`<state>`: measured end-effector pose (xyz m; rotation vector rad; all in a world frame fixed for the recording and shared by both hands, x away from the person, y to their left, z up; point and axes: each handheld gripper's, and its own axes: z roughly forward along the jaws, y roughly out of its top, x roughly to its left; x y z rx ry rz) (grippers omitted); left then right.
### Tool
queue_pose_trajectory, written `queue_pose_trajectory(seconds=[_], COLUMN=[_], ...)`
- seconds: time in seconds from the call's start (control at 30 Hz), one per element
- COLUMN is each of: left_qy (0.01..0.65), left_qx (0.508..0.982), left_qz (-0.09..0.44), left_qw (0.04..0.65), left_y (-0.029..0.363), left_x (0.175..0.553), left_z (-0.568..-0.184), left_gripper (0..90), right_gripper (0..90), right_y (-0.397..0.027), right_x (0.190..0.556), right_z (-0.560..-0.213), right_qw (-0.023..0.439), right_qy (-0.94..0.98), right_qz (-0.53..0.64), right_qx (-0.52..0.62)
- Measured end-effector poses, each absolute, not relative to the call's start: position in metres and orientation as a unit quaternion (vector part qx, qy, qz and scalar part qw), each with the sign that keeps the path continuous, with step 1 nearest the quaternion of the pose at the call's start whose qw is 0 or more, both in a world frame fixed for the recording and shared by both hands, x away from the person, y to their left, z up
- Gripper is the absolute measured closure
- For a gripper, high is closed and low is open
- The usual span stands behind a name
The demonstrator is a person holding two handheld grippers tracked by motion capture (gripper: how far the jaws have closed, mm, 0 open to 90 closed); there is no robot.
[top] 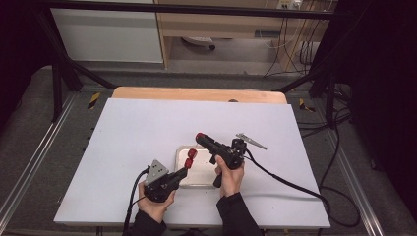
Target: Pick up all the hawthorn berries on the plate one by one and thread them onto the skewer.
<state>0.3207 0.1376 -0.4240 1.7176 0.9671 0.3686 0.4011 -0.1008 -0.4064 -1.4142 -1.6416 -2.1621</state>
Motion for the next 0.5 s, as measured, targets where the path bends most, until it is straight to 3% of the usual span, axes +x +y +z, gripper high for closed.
queue_pose_trajectory(seconds=[0.5], left_qy=[0.409], left_qx=[0.718], left_qz=[0.158], left_qw=[0.540], left_y=[0.1352], left_x=[0.3244], left_z=[-0.4213], left_gripper=[88.8], right_gripper=[61.4], right_y=[-0.0967], right_x=[0.3948], right_z=[-0.4120], right_qw=[0.045], right_qy=[-0.548], right_qz=[-0.701], right_qx=[-0.455])
